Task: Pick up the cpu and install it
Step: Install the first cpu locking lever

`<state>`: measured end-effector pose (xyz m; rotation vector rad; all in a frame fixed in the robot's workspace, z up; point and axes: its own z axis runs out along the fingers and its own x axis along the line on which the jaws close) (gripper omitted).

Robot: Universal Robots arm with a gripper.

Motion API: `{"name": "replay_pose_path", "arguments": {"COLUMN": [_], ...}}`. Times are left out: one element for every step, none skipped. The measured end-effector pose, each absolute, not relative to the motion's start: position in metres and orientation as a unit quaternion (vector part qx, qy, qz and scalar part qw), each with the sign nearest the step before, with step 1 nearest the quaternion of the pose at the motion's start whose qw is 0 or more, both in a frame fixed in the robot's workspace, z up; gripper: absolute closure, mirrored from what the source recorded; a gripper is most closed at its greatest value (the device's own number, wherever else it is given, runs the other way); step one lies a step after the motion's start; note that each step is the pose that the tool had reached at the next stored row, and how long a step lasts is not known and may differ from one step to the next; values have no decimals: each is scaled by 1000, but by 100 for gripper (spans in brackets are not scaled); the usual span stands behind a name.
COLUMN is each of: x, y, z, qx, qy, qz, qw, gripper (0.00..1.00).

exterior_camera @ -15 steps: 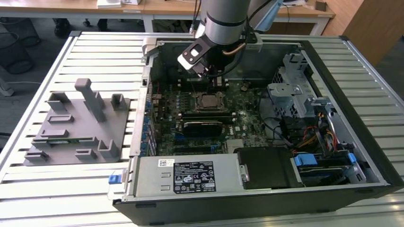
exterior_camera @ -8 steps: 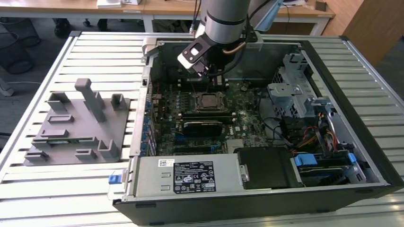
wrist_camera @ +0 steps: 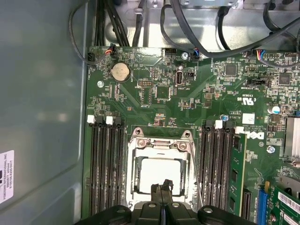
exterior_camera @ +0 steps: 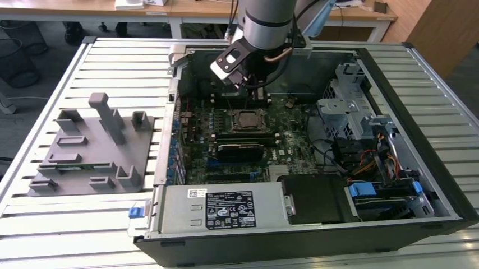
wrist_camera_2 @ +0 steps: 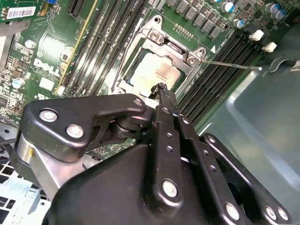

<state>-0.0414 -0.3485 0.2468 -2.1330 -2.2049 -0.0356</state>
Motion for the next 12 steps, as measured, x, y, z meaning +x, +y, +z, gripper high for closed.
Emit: {"name": "replay_pose_path", "arguments": {"x": [-41, -41, -41, -41, -41, -41, -41, -41, -41, -41, -41, -41], "y": [-348, -348, -348, -348, -348, -348, -348, -349, -349, -348, -348, -349], "z": [247, 248, 249, 250, 250, 251, 252, 253, 253, 254, 255, 256], "qx": [-695, -695, -695, -695, -695, -695, -695, -695, -695, -695, -695, -695], "qy": [-718, -718, -718, -718, -718, -718, -718, -718, -718, -718, -718, -718], "qz": [-12, -12, -12, -12, -12, -12, -12, -12, -12, -12, -12, -12], "qw": [37, 37, 37, 37, 37, 37, 37, 37, 37, 37, 37, 37], "gripper": [89, 89, 89, 89, 89, 89, 89, 89, 89, 89, 89, 89]}}
